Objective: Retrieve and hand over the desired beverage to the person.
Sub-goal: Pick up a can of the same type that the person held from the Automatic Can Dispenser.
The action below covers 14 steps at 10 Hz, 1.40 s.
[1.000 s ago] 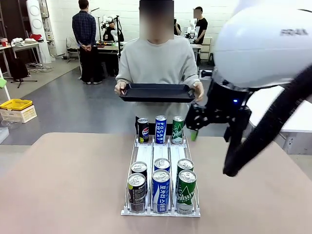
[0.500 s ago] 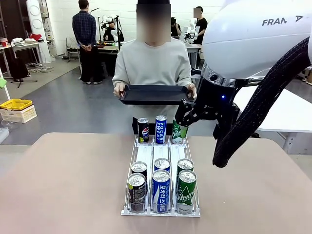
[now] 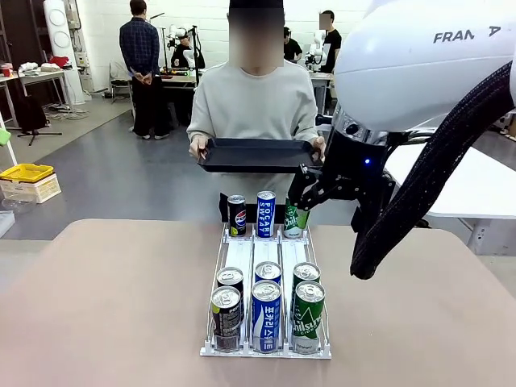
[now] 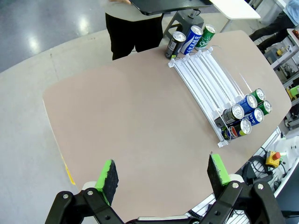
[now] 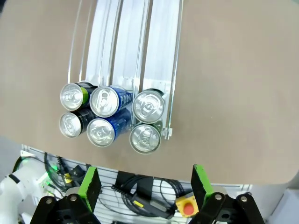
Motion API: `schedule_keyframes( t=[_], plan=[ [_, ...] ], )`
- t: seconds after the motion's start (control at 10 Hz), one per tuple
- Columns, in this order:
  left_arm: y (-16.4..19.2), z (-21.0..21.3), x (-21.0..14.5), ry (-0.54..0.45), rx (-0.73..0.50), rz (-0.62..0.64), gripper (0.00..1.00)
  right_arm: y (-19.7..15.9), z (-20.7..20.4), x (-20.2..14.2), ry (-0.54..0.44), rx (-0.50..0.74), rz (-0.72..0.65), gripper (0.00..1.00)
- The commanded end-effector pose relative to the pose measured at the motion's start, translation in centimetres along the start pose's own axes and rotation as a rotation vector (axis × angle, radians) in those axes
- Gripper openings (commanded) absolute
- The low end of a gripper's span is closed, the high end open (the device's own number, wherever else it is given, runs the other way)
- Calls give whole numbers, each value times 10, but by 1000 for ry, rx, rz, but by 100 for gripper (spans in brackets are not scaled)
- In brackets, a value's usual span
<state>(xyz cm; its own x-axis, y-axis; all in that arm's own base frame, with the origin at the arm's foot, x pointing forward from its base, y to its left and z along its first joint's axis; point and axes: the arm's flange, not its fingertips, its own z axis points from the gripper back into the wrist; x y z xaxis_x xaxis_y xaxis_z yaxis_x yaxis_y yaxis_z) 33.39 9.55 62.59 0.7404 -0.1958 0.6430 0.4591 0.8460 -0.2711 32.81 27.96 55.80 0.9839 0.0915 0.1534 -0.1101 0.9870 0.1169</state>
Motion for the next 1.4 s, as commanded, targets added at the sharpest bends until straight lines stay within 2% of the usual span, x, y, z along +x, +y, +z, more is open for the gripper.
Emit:
schedule_keyframes(
  t=[0.0,0.2,0.5,0.7,1.3],
  plan=[
    [2,0,1,-17,-8,-8,100,18,-24,-9,-5,-25,-76,100],
    [2,0,1,-17,-8,-8,100,24,-48,-13,-15,-115,-122,100],
    [2,0,1,-17,-8,-8,100,25,-81,-21,15,-151,-176,100],
    [2,0,1,-17,-8,-8,100,20,-103,-16,58,-78,-152,100],
    [2,0,1,-17,-8,-8,100,10,-127,-14,91,-70,-106,100]
  ],
)
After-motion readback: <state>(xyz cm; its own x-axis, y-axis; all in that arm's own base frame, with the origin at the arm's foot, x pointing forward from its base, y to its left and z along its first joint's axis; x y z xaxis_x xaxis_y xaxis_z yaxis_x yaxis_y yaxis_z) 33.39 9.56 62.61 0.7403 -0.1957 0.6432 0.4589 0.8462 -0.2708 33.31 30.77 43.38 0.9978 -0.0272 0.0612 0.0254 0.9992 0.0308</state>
